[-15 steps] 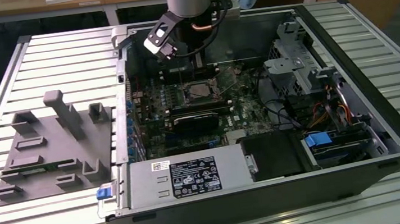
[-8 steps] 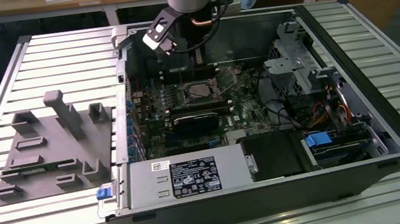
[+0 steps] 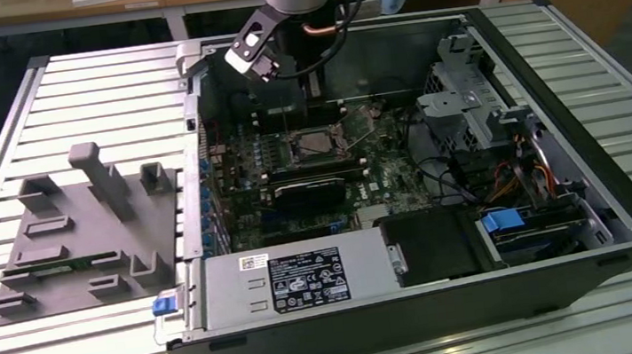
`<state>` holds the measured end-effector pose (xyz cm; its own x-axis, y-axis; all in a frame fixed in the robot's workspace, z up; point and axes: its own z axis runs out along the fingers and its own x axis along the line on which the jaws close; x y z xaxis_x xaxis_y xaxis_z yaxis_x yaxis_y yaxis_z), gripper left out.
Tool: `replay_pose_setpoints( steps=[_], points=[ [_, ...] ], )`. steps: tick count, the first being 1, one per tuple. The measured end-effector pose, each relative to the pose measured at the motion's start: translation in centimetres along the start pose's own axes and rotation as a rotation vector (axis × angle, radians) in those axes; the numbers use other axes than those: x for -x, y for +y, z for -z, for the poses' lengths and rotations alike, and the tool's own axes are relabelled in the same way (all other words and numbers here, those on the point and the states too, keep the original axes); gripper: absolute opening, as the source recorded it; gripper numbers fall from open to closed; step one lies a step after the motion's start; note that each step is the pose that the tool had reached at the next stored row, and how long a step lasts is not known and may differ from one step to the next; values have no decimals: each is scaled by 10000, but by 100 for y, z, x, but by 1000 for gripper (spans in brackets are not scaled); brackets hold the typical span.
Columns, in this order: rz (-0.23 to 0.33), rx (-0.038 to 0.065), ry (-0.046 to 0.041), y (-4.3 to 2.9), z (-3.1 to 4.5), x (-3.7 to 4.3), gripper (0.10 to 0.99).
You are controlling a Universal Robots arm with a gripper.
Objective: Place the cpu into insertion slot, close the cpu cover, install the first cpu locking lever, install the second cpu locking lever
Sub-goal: 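Close the cpu cover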
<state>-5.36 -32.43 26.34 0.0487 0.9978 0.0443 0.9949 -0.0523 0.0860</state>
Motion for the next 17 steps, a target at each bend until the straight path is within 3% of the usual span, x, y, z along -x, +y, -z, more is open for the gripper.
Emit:
replay_pose_setpoints(
  steps=[5,17],
  points=[
    [-1,-1,2,122,-11,-6,106],
    [-1,-39,0,602,-54,-29,106]
  ],
)
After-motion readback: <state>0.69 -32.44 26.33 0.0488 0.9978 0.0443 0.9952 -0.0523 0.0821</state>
